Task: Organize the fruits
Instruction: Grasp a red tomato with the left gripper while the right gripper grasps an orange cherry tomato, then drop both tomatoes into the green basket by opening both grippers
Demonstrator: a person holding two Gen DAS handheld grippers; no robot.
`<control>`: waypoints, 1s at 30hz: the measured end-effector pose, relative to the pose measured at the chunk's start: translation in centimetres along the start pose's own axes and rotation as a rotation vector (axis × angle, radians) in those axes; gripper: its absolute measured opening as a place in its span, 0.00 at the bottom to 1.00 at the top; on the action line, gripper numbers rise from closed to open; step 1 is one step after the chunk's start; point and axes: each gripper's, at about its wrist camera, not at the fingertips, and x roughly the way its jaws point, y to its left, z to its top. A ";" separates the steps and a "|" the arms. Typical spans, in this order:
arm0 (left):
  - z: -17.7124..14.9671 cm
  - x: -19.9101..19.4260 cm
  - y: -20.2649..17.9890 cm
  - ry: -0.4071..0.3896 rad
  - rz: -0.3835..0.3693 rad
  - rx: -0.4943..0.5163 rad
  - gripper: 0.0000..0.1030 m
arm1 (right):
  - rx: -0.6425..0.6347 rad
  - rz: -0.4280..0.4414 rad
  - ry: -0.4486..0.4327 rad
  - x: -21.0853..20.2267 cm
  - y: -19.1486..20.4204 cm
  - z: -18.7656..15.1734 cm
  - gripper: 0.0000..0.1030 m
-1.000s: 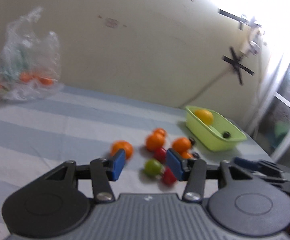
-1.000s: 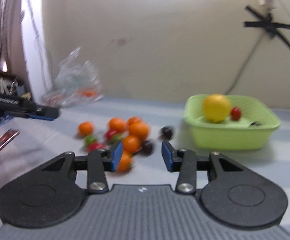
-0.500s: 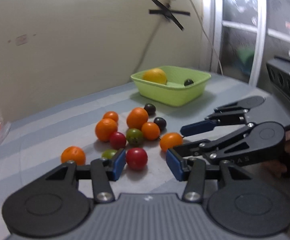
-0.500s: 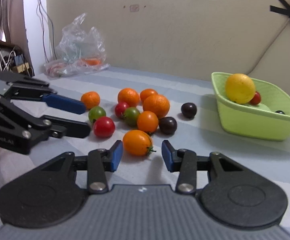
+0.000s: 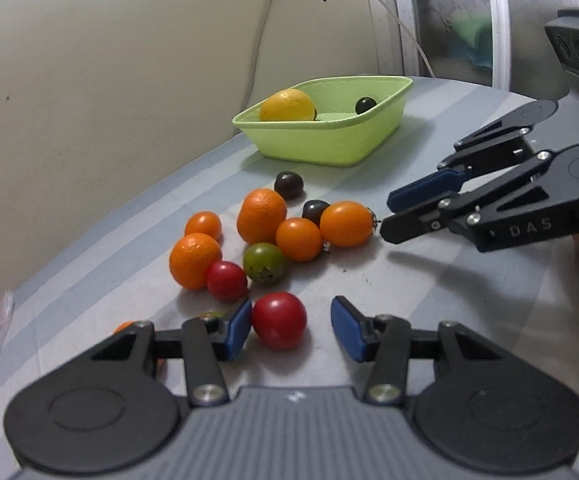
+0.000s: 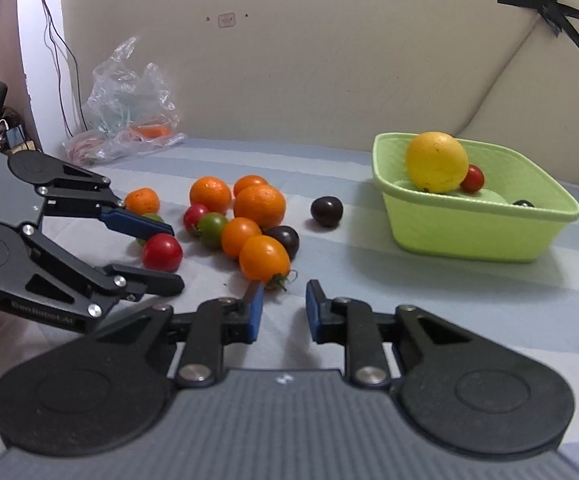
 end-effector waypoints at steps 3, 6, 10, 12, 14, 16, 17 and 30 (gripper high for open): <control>-0.1 0.0 0.6 -0.005 0.015 -0.041 0.29 | -0.016 0.011 -0.004 0.4 0.3 0.2 0.26; -0.6 -0.1 1.2 -0.027 0.004 -0.105 0.29 | -0.037 0.020 -0.001 1.0 0.6 0.6 0.41; -0.8 -0.8 1.1 -0.057 -0.018 -0.166 0.29 | -0.071 0.017 0.002 1.8 0.9 1.1 0.49; -0.6 -1.1 1.1 -0.072 -0.032 -0.191 0.29 | -0.065 0.032 0.026 2.4 0.7 1.3 0.47; -0.4 -1.5 1.3 -0.082 -0.044 -0.220 0.29 | -0.058 0.044 0.033 2.5 0.6 1.4 0.31; 0.1 -1.8 1.7 -0.090 -0.063 -0.262 0.29 | -0.052 0.050 0.025 2.2 0.4 1.3 0.31; 0.4 -1.8 1.9 -0.095 -0.077 -0.286 0.29 | -0.047 0.048 0.015 1.7 0.3 1.1 0.31; 12.4 5.0 0.6 -0.248 -0.198 -0.282 0.29 | 0.069 -0.215 -0.230 -3.6 -8.8 2.7 0.32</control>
